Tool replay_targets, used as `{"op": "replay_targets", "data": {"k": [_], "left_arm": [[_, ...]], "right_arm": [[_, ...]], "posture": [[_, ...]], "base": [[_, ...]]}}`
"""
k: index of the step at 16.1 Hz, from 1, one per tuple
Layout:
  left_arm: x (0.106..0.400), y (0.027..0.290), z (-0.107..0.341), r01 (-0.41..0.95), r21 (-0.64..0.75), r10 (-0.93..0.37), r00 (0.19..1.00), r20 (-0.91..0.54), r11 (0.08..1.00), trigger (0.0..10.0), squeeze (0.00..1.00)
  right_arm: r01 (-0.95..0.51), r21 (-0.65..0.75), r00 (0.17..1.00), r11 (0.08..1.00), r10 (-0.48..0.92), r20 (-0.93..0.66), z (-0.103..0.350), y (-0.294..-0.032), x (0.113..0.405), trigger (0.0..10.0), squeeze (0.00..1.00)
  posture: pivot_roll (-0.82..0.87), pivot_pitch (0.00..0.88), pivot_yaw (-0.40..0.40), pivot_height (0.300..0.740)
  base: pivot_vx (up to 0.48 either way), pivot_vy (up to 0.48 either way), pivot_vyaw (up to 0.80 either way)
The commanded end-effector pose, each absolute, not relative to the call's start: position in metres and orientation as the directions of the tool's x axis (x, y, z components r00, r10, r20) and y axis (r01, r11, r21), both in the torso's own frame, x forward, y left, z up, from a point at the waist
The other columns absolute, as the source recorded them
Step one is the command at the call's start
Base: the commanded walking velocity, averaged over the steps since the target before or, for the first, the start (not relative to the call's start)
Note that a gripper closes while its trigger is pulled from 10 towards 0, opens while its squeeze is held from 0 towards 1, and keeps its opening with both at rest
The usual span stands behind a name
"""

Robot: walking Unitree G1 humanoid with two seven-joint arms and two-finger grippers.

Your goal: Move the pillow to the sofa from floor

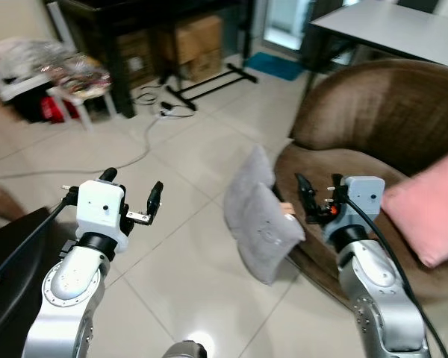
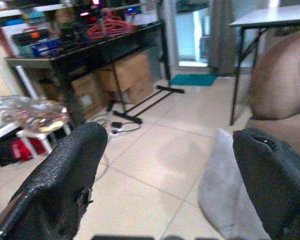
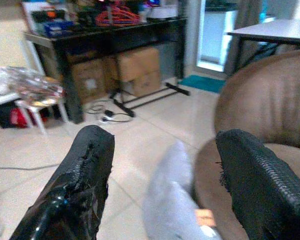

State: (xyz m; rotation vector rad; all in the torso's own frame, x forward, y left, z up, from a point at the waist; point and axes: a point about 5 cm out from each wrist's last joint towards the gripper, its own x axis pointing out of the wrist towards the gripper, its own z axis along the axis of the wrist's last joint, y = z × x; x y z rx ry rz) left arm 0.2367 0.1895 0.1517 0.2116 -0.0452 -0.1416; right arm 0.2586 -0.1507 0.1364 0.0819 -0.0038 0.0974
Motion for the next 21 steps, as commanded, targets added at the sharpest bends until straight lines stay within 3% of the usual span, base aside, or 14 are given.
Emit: {"op": "replay_targets", "data": {"k": [1, 4, 9, 11, 21], "left_arm": [[0.237, 0.189, 0.154, 0.128, 0.219, -0.141, 0.989, 0.044, 0.967, 10.0, 0.77], [0.238, 0.192, 0.156, 0.117, 0.228, -0.134, 0.989, 0.058, 0.967, 10.0, 0.76], [0.239, 0.193, 0.157, 0.123, 0.224, -0.140, 0.988, 0.062, 0.967, 10.0, 0.78], [0.239, 0.193, 0.157, 0.124, 0.223, -0.141, 0.988, 0.062, 0.967, 10.0, 0.78], [0.238, 0.191, 0.159, 0.136, 0.215, -0.154, 0.986, 0.066, 0.967, 10.0, 0.79]], "right_arm": [[-0.058, 0.061, 0.998, 0.996, 0.057, 0.009, 0.137, -0.157, 0.259, 10.0, 1.00], [0.024, 0.041, 0.999, 0.999, -0.025, 0.027, 0.135, -0.165, 0.259, 10.0, 1.00], [-0.029, 0.147, 0.998, 0.989, 0.036, -0.044, 0.129, -0.160, 0.259, 10.0, 1.00], [-0.038, 0.148, 0.999, 0.988, 0.043, -0.033, 0.130, -0.159, 0.259, 10.0, 1.00], [-0.039, 0.132, 0.999, 0.990, 0.043, -0.026, 0.134, -0.154, 0.258, 10.0, 1.00]], "posture": [[-0.03, 0.072, 0.025, 0.740], [-0.03, 0.078, 0.026, 0.740], [-0.03, 0.084, 0.030, 0.740], [-0.03, 0.084, 0.030, 0.740], [-0.02, 0.087, 0.029, 0.740]], "base": [[0.000, 0.000, 0.00], [0.000, 0.000, 0.00], [0.271, 0.000, -0.16], [0.287, 0.000, -0.80], [0.332, 0.000, 0.00]]}}
